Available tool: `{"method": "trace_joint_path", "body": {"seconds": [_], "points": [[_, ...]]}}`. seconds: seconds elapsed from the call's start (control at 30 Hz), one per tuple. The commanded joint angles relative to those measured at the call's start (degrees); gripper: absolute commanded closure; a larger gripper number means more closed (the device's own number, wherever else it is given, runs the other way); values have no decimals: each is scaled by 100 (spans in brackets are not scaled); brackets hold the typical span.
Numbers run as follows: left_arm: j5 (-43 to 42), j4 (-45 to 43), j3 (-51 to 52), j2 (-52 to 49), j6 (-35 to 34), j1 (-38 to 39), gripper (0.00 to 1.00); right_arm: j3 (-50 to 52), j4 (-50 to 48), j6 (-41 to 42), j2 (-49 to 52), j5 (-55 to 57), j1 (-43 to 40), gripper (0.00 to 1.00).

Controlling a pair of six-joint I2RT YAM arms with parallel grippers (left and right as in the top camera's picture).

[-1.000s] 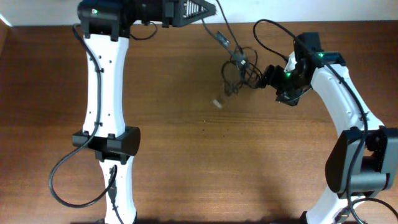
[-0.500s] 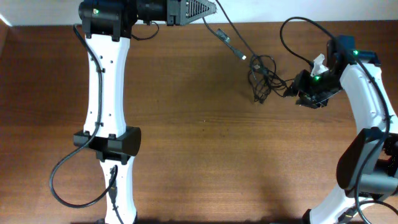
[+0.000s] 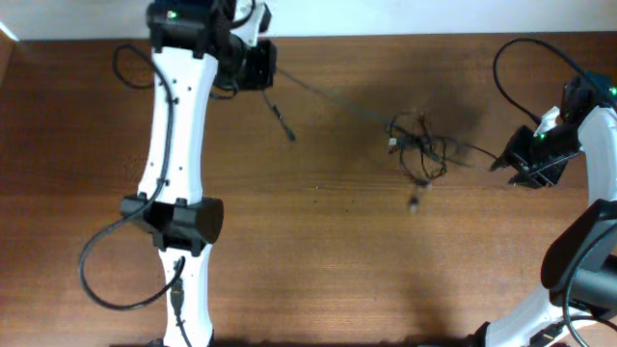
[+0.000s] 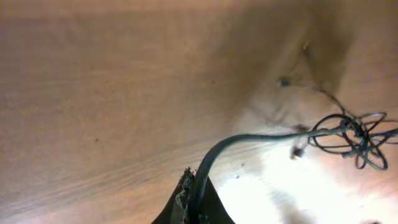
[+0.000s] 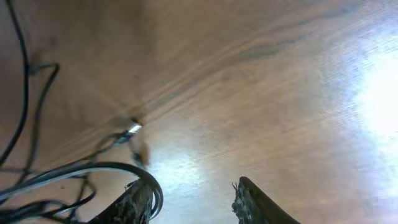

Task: Untangle cables

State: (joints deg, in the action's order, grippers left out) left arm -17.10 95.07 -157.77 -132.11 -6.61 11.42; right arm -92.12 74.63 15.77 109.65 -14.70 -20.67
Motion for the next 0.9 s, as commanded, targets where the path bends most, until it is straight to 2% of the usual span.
{"method": "trace_joint_path", "body": {"seconds": [0.0, 0.1, 0.17, 0.2, 0.27, 0.33, 0.37, 0.43, 0.6, 0.73, 0.8, 0.87], "points": [[216, -144, 929, 173, 487, 306, 100, -48, 66, -192, -118, 339, -107, 57], [1283, -435, 2057, 173, 343, 404, 100, -48, 68, -201, -120, 627, -122, 57], [1386, -592, 2376, 173, 297, 297, 100, -48, 63, -190, -118, 509, -118, 57], [1298, -684, 2496, 173, 304, 251, 100, -48, 20, -664, -118, -133, 2, 56], [1196, -761, 2500, 173, 304, 251, 100, -48, -9, -1113, -118, -669, 260, 50], [1198, -791, 2500, 173, 304, 256, 100, -48, -146, -1257, -118, -1117, 789, 37], [1200, -789, 2500, 173, 304, 254, 100, -46, -271, -1161, -116, -1272, 1137, 25], [1198, -782, 2500, 173, 304, 256, 100, -46, -424, -686, -48, -1338, 1528, 19], [1200, -809, 2500, 175, 304, 251, 100, -31, -610, 732, 566, -140, 2039, 19], [1202, -863, 2500, 173, 302, 243, 100, -31, -769, 765, 977, -37, 2041, 22], [1248, -949, 2500, 173, 302, 221, 100, 4, -691, 678, 1132, 35, 2039, 32], [1246, -1143, 2498, 175, 299, 81, 100, 57, -509, 437, 1165, 413, 2039, 47]]}}
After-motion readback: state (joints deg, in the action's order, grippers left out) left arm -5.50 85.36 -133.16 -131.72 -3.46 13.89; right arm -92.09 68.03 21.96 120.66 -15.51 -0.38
